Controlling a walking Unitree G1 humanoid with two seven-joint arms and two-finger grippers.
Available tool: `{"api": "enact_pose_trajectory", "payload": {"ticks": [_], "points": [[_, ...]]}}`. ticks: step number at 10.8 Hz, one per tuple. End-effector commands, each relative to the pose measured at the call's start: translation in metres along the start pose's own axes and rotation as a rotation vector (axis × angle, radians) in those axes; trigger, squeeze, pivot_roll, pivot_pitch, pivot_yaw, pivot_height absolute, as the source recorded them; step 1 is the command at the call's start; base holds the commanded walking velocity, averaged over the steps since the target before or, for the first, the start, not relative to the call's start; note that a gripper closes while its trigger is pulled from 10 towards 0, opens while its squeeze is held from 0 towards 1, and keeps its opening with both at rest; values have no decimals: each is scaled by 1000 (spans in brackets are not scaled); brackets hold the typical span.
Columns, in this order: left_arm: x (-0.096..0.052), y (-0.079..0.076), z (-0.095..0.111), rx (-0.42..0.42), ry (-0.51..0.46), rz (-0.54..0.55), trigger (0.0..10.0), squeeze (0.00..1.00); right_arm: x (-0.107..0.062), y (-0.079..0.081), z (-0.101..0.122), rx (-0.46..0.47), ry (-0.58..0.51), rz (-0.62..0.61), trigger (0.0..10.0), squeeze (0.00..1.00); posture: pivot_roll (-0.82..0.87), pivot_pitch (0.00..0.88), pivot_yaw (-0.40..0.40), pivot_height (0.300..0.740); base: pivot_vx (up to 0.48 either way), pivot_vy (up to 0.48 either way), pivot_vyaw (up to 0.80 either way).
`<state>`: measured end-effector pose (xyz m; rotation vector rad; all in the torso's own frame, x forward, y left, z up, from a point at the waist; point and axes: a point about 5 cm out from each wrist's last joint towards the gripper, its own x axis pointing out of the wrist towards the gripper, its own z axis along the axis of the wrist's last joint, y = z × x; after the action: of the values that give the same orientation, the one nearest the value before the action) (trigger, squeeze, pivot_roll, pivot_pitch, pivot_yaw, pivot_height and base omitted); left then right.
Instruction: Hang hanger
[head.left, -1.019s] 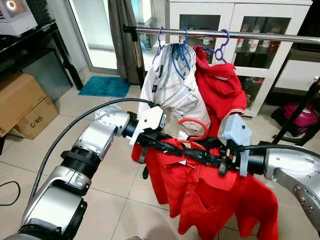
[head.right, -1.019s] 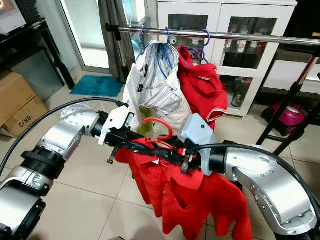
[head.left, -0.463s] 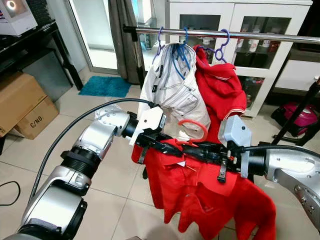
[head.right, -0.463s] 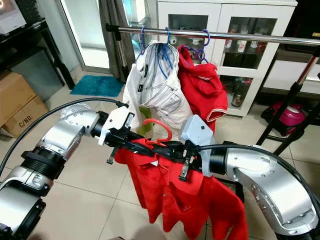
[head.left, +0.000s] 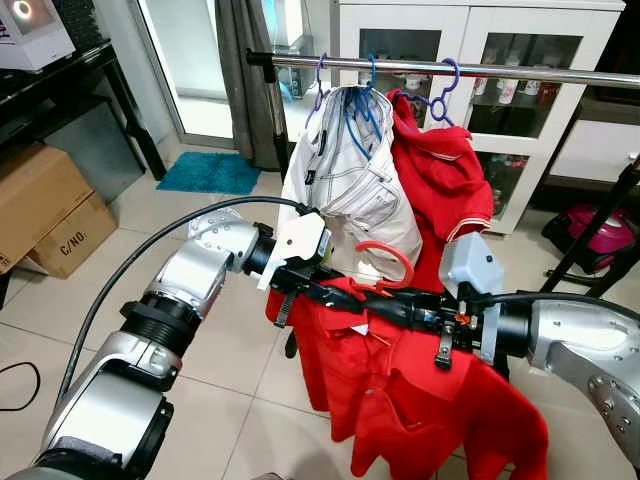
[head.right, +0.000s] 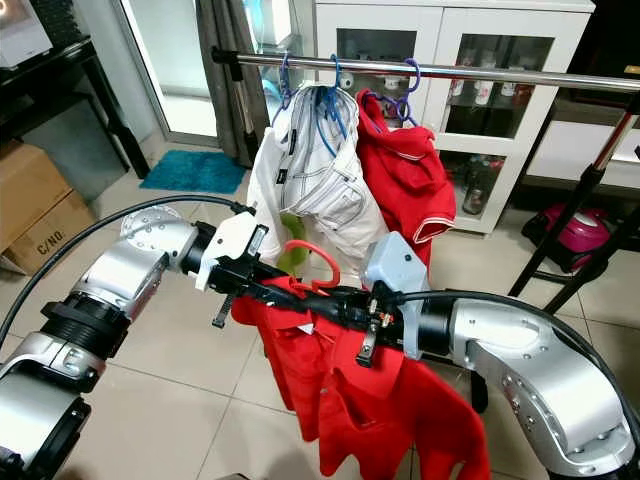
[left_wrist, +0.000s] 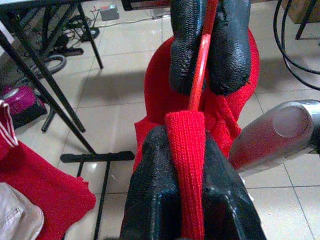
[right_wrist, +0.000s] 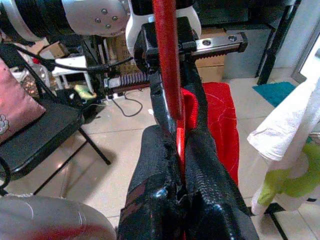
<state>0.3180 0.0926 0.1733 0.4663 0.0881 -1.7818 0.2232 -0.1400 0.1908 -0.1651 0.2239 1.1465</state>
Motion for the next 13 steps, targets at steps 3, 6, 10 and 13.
{"api": "enact_pose_trajectory", "payload": {"ticks": [3,6,10,13], "points": [[-11,2,13,-32,-121,24,10000,1000,7,15,10,-5,-39,114,0,0,-230,0,102,740,0,0,0],[-14,0,23,-47,-208,4,10000,1000,5,-2,6,29,-8,80,0,0,-218,0,106,740,0,0,0],[-23,-5,25,-68,-316,188,10000,1000,-27,-44,-41,91,17,-114,0,0,-208,7,107,740,0,0,0],[-39,-2,22,-124,-369,490,10000,890,-39,-57,-70,116,-7,-245,0,0,-218,10,131,740,0,0,0]]}}
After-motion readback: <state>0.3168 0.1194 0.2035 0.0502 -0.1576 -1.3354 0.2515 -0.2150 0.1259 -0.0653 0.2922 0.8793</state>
